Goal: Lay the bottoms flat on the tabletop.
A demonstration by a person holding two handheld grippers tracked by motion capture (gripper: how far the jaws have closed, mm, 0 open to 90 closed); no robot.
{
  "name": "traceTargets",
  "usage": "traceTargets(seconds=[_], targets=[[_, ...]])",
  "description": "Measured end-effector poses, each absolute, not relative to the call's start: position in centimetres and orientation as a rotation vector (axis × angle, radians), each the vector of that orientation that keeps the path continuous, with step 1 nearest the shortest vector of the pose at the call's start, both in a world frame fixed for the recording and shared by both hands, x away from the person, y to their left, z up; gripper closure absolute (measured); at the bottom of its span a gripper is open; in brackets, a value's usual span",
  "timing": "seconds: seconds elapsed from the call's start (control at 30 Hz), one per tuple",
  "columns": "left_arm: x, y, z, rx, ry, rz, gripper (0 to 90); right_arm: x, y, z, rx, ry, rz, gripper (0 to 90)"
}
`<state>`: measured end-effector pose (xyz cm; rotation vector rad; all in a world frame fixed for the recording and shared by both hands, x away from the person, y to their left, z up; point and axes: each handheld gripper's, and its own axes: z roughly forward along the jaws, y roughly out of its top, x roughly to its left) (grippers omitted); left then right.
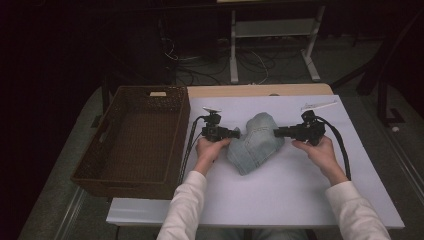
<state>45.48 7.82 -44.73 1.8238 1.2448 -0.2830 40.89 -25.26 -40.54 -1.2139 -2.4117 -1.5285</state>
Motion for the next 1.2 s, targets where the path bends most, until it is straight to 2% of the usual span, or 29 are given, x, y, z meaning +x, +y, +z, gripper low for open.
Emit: traceTargets(seconds=[0.2,0.37,0.53,0.8,1.2], targets=[[45.5,8.5,-43.8,1.795,1.253,-0.24,82.7,41.1,-25.4,-39.9,-1.21,-2.455,-1.507,82.0],[45.3,8.9,-42.4,1.761,1.238,-0.197,82.7,41.6,-25.6,-39.1,-1.259,-2.504,-1.503,82.9],[45.1,9.4,-41.1,1.726,1.222,-0.139,82.8,43.1,-25.6,-38.1,-1.305,-2.541,-1.49,83.4],[44.6,10.1,-39.9,1.698,1.192,-0.133,82.8,45.7,-25.0,-36.3,-1.326,-2.599,-1.456,84.6],[40.0,9.1,-40.3,1.753,1.06,-0.15,82.7,44.6,-26.0,-38.2,-1.317,-2.545,-1.436,84.8]])
